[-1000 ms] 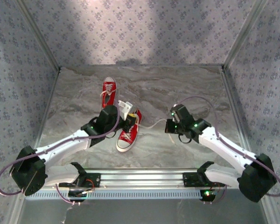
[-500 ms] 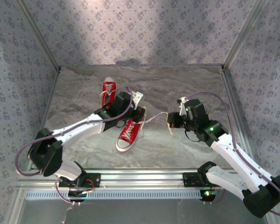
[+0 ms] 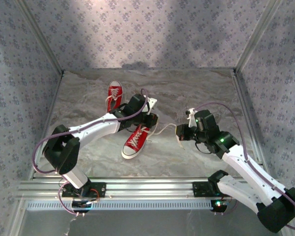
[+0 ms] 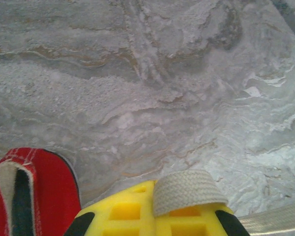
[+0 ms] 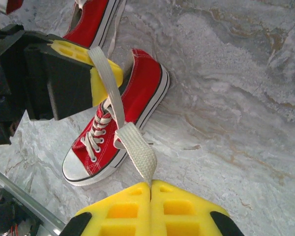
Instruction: Tie the shoes
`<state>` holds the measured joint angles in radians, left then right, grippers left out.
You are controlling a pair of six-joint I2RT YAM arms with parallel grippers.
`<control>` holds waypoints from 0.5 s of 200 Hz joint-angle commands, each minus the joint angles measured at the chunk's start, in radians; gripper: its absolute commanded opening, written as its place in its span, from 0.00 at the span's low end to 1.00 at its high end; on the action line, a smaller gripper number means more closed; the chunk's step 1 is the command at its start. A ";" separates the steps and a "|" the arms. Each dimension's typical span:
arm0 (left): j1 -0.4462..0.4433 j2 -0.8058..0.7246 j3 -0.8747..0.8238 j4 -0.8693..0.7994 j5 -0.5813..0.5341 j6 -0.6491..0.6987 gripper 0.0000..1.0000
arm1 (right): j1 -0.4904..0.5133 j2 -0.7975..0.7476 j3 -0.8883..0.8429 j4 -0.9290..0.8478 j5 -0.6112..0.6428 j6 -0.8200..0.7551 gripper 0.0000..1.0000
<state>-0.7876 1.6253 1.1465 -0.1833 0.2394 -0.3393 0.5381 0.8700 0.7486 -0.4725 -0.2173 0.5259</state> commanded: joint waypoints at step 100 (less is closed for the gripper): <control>-0.016 -0.018 -0.018 0.043 0.087 0.013 0.43 | -0.022 -0.045 0.029 0.049 0.031 -0.021 0.00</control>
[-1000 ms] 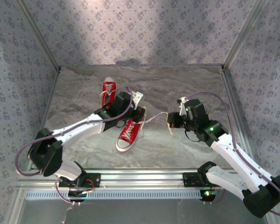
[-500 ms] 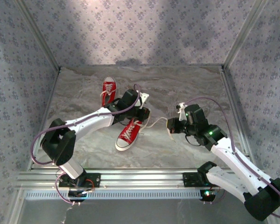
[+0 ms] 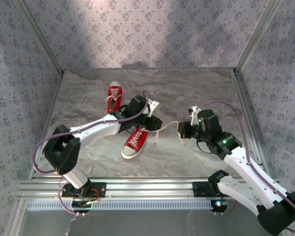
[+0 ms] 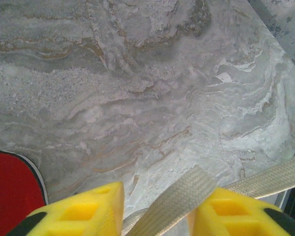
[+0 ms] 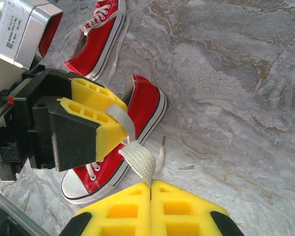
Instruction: Tie the shoes
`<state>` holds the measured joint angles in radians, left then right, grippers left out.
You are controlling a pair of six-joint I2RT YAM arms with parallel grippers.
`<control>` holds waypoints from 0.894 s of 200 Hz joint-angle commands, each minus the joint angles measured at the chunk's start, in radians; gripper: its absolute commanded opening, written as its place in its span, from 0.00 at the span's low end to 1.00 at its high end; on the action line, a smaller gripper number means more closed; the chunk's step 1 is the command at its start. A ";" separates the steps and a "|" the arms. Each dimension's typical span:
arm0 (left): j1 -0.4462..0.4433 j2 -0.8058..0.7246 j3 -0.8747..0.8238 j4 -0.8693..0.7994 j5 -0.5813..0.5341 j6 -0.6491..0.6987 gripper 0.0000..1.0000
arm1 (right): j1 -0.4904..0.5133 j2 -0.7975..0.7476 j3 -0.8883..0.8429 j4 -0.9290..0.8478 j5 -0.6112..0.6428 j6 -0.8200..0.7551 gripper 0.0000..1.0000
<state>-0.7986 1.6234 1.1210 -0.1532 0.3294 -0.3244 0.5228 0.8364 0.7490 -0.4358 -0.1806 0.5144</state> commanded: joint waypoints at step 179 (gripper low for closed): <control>-0.058 -0.184 -0.190 0.098 0.044 0.199 0.52 | -0.014 0.078 0.137 -0.133 -0.042 0.094 0.00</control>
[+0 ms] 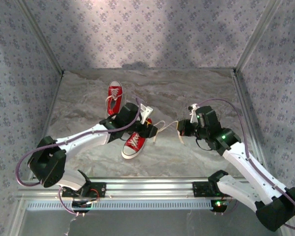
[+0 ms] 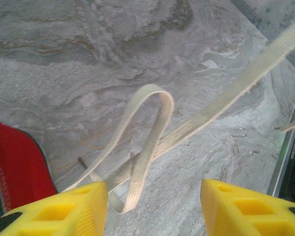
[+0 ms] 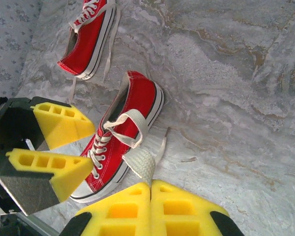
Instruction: Tie the shoes
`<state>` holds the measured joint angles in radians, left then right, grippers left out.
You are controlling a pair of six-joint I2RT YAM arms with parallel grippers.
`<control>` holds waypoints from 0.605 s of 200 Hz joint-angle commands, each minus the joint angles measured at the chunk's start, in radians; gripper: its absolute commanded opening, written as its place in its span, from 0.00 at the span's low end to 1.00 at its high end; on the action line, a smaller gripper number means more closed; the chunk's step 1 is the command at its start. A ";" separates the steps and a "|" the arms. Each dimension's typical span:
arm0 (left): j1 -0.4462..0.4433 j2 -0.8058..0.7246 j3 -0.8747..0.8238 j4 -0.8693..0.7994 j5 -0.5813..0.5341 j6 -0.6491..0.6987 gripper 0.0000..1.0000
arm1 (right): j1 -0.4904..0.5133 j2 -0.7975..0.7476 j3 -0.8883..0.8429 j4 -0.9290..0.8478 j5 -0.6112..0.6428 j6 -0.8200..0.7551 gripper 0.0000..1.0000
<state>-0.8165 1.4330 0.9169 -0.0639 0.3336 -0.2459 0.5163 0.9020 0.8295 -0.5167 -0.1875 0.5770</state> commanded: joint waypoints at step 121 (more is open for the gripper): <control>-0.119 0.181 0.162 -0.081 -0.162 0.326 0.53 | -0.024 0.021 0.098 -0.080 -0.084 0.044 0.00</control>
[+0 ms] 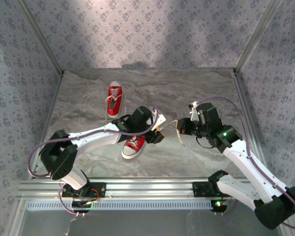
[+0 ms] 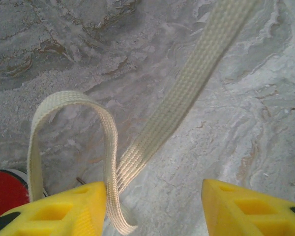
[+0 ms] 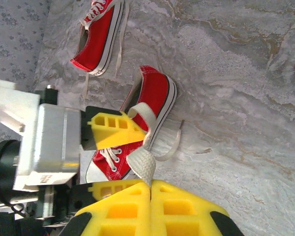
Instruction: Tie the shoes
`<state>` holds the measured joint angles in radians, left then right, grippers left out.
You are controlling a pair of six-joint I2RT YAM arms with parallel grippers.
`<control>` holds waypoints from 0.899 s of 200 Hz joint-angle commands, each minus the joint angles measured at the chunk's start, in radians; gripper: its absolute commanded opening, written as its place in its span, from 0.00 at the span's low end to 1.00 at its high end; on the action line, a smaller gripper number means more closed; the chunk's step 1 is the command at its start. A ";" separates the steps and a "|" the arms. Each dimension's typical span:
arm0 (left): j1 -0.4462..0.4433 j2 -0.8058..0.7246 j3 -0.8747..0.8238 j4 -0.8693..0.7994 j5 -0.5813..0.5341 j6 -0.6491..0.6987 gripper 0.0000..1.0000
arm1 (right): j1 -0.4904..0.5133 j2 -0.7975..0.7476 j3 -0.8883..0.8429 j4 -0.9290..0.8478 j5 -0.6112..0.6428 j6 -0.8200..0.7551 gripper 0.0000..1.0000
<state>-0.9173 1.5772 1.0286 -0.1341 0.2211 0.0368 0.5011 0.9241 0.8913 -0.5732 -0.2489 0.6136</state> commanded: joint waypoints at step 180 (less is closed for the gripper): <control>-0.029 -0.088 -0.045 -0.004 -0.239 -0.045 0.00 | -0.039 0.047 -0.054 -0.032 -0.023 0.023 0.00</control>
<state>-0.9390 1.4876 0.9730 -0.1547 -0.0067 0.0132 0.4606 0.9855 0.8471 -0.6212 -0.2501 0.6300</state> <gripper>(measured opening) 0.044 0.052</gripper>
